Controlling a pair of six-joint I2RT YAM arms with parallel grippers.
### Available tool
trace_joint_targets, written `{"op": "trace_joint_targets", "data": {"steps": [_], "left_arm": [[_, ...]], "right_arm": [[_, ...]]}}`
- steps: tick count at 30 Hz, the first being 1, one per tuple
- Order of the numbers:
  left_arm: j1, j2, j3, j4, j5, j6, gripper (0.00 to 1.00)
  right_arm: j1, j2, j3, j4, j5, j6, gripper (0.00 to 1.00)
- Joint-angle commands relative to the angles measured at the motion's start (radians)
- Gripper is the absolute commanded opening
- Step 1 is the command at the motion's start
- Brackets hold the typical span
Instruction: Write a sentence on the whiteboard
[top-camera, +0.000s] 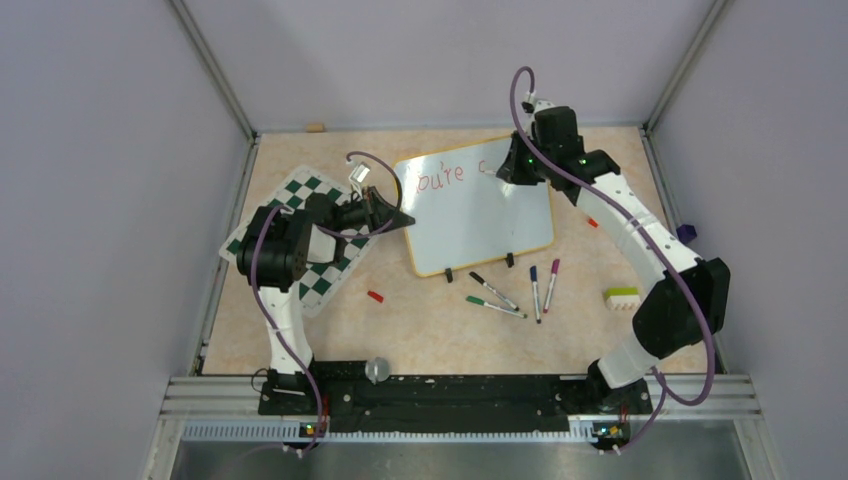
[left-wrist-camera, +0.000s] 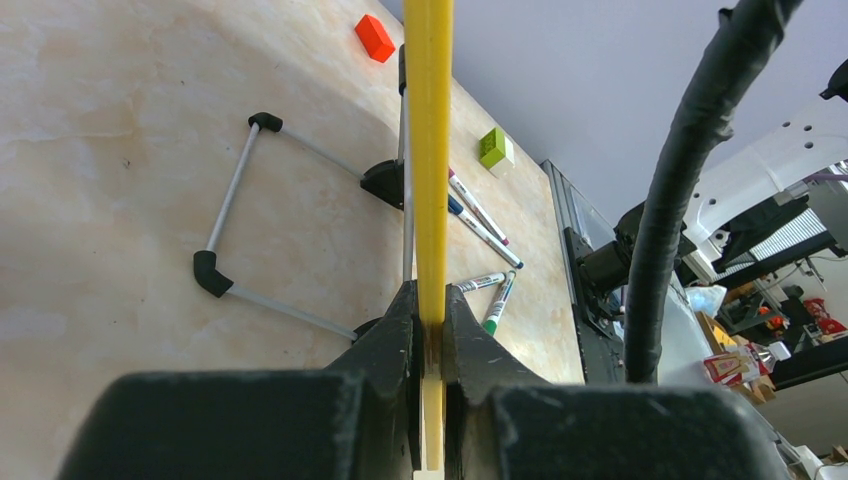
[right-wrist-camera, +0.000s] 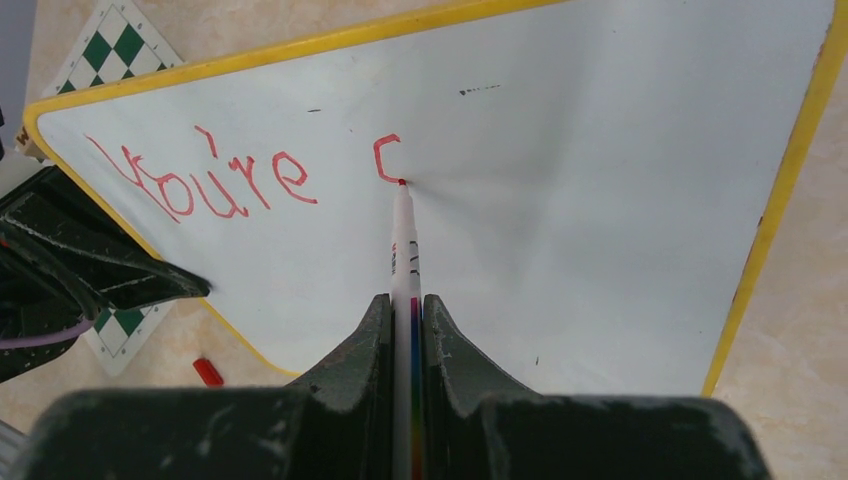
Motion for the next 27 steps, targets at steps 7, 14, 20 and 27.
{"op": "trace_joint_targets", "data": {"steps": [7, 14, 20, 27], "left_arm": [[0.002, -0.046, -0.009, 0.108, 0.038, 0.035, 0.00], [0.002, -0.047, -0.009, 0.108, 0.039, 0.035, 0.00], [0.002, -0.047, -0.006, 0.108, 0.040, 0.035, 0.00], [0.002, -0.046, -0.003, 0.108, 0.040, 0.035, 0.00]], "right_arm": [[-0.009, 0.004, 0.070, 0.008, 0.069, -0.020, 0.00], [-0.010, 0.036, 0.125, 0.014, 0.068, -0.026, 0.00], [-0.011, 0.032, 0.110, 0.012, 0.059, -0.018, 0.00], [-0.011, -0.004, 0.045, 0.003, 0.061, -0.011, 0.00]]}}
